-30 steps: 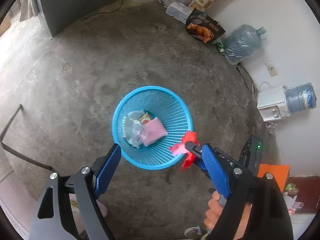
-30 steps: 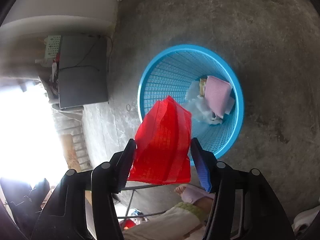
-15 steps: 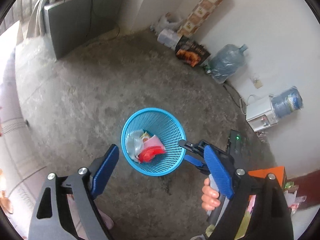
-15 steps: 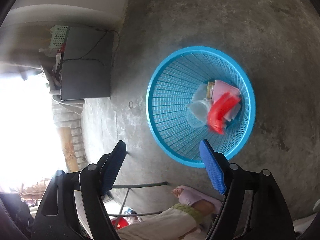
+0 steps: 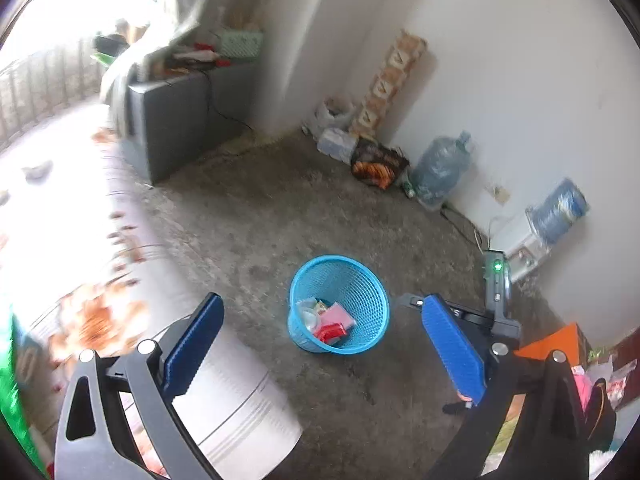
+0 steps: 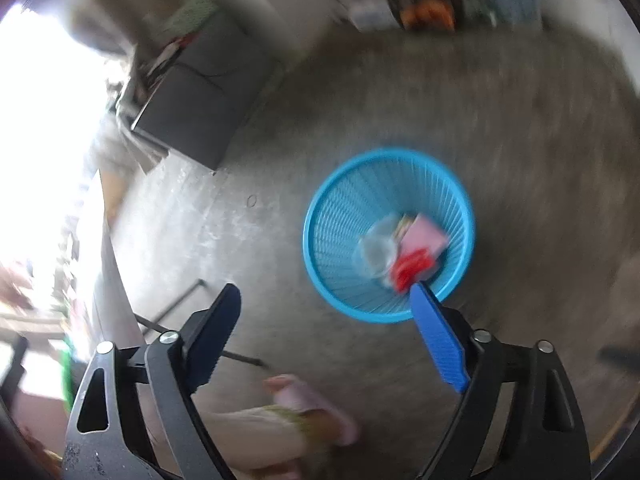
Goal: Collect trash
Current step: 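Move both open grippers back to the table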
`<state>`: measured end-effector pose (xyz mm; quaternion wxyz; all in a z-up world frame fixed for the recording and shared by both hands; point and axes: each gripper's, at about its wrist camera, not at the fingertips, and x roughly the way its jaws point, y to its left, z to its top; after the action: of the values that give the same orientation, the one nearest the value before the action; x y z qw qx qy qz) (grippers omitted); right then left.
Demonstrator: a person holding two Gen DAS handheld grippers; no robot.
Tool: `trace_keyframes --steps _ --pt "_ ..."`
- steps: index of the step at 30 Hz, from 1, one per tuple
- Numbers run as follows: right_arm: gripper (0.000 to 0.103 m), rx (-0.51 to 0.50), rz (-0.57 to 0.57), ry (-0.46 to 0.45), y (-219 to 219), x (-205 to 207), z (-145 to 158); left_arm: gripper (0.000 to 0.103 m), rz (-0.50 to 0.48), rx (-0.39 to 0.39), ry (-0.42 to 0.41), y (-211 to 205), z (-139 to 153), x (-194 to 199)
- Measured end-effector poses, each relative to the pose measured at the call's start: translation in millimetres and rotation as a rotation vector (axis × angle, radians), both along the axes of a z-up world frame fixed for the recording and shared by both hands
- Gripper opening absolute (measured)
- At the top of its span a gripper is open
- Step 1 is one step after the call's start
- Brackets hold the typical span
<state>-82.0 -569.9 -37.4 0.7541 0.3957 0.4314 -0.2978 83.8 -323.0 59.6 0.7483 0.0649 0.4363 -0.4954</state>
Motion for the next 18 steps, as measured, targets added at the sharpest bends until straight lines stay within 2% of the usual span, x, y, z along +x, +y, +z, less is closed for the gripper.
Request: trace_keyframes --steps 4,9,13,18 --pt "0.095 -0.149 0.103 0.035 38 25 39 0.097 0.105 -0.041 -0.020 59 15 5" --pt "0.095 -0.324 0.261 0.001 94 74 84 0.097 0.219 -0.091 -0.052 127 29 15" --pt "0.095 -0.433 0.328 0.017 134 116 106 0.097 0.308 -0.133 -0.081 187 39 24" --pt "0.095 -0.528 0.419 -0.004 181 164 123 0.097 0.455 -0.210 -0.027 266 36 43"
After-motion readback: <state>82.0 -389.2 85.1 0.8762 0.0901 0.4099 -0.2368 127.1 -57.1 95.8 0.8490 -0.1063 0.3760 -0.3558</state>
